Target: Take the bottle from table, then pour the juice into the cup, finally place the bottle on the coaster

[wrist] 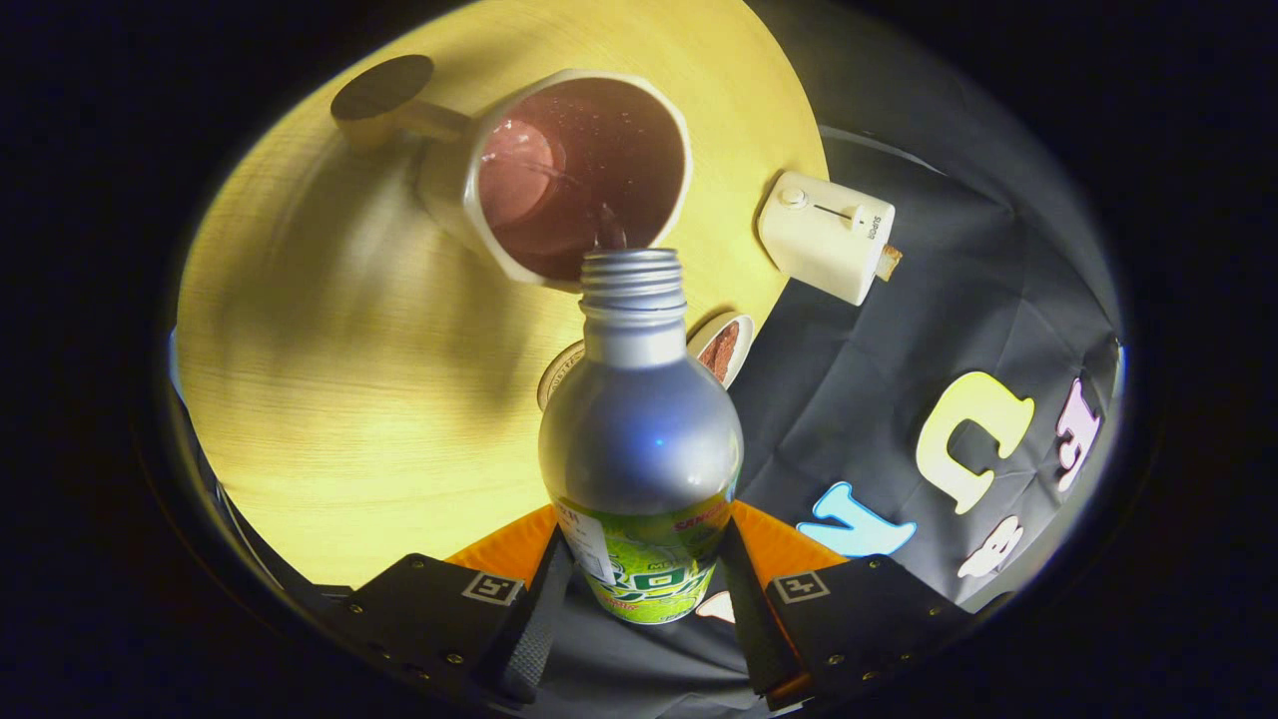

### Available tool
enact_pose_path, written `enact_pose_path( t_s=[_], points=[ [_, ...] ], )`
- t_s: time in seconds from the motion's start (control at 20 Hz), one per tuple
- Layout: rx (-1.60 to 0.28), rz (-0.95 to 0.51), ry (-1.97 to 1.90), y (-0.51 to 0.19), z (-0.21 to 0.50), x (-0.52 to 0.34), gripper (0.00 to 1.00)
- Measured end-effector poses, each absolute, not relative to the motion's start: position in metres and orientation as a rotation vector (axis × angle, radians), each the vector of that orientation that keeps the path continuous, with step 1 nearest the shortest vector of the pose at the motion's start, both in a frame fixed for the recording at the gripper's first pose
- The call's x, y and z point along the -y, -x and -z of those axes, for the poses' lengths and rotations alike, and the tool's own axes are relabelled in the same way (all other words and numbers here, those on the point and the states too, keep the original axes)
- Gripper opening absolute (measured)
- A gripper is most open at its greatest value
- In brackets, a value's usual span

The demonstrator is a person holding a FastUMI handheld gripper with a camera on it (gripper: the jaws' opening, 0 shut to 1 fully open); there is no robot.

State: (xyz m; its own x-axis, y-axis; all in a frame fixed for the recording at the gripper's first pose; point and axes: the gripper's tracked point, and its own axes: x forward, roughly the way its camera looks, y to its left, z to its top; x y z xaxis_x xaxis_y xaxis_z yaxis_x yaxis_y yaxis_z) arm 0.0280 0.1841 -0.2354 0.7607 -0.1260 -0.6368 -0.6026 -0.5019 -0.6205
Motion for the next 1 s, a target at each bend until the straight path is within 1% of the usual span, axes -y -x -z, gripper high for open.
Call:
enact_pose_path(
  t_s=[0.8, 1.0],
  points=[
    [-0.541, -0.664, 2.139, -0.0262, 0.2313, -0.1923, 0.76],
    [-0.552, -0.645, 2.159, -0.0257, 0.2304, -0.1876, 0.76]
  ],
)
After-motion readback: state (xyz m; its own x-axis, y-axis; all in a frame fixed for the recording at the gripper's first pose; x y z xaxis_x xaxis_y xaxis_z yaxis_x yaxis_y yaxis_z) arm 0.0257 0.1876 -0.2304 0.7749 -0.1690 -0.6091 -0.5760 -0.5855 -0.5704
